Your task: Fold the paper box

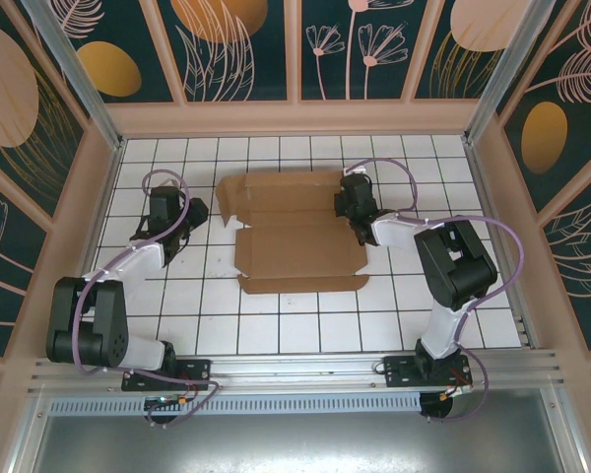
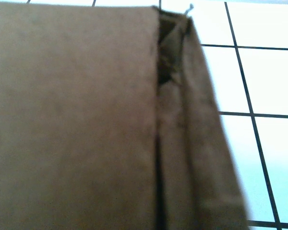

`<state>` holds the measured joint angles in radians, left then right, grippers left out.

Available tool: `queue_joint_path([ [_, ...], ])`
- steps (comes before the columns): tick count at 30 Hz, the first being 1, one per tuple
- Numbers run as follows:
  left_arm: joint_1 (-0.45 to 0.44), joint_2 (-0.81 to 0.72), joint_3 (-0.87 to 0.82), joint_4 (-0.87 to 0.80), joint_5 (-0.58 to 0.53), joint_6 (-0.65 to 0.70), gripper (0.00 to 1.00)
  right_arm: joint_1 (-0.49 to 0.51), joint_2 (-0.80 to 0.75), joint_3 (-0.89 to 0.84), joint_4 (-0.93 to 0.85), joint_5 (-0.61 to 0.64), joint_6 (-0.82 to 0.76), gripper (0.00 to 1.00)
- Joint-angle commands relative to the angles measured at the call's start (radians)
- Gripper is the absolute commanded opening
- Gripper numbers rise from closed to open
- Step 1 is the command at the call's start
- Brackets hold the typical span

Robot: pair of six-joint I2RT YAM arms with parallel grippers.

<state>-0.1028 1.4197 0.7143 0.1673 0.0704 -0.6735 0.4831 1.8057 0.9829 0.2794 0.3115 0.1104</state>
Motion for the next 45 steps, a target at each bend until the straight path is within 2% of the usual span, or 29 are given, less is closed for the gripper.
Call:
queue_joint_path([
  [1,0.006,0.044,0.032,0.026,0.017,0.038,0.29,-0.005,0.046,0.013,-0.080,-0.064,0.004,0.00],
  [3,0.006,0.108,0.095,-0.026,-0.002,0.112,0.30,-0.005,0.046,0.014,-0.078,-0.074,0.002,0.00],
  [5,0.005,0.154,0.129,-0.022,0.064,0.153,0.32,-0.005,0.050,0.019,-0.080,-0.078,0.001,0.00],
  [9,0.000,0.192,0.148,-0.006,0.105,0.180,0.34,-0.004,0.058,0.030,-0.085,-0.085,0.000,0.00],
  [16,-0.033,0.199,0.113,0.117,0.206,0.200,0.40,-0.005,0.072,0.049,-0.092,-0.098,0.000,0.00],
  [22,-0.093,0.217,0.153,0.109,0.171,0.307,0.41,-0.004,0.077,0.056,-0.101,-0.107,-0.005,0.00],
  [32,-0.109,0.229,0.181,0.165,0.180,0.408,0.42,-0.006,0.084,0.071,-0.114,-0.133,-0.006,0.00],
  [36,-0.145,0.251,0.218,0.160,0.141,0.478,0.45,-0.006,0.085,0.074,-0.118,-0.149,-0.007,0.00],
  [40,-0.161,0.238,0.192,0.243,0.081,0.508,0.50,-0.005,0.087,0.073,-0.123,-0.162,-0.010,0.00],
  [45,-0.162,0.256,0.182,0.307,0.100,0.568,0.51,-0.005,0.094,0.077,-0.130,-0.183,-0.017,0.00],
])
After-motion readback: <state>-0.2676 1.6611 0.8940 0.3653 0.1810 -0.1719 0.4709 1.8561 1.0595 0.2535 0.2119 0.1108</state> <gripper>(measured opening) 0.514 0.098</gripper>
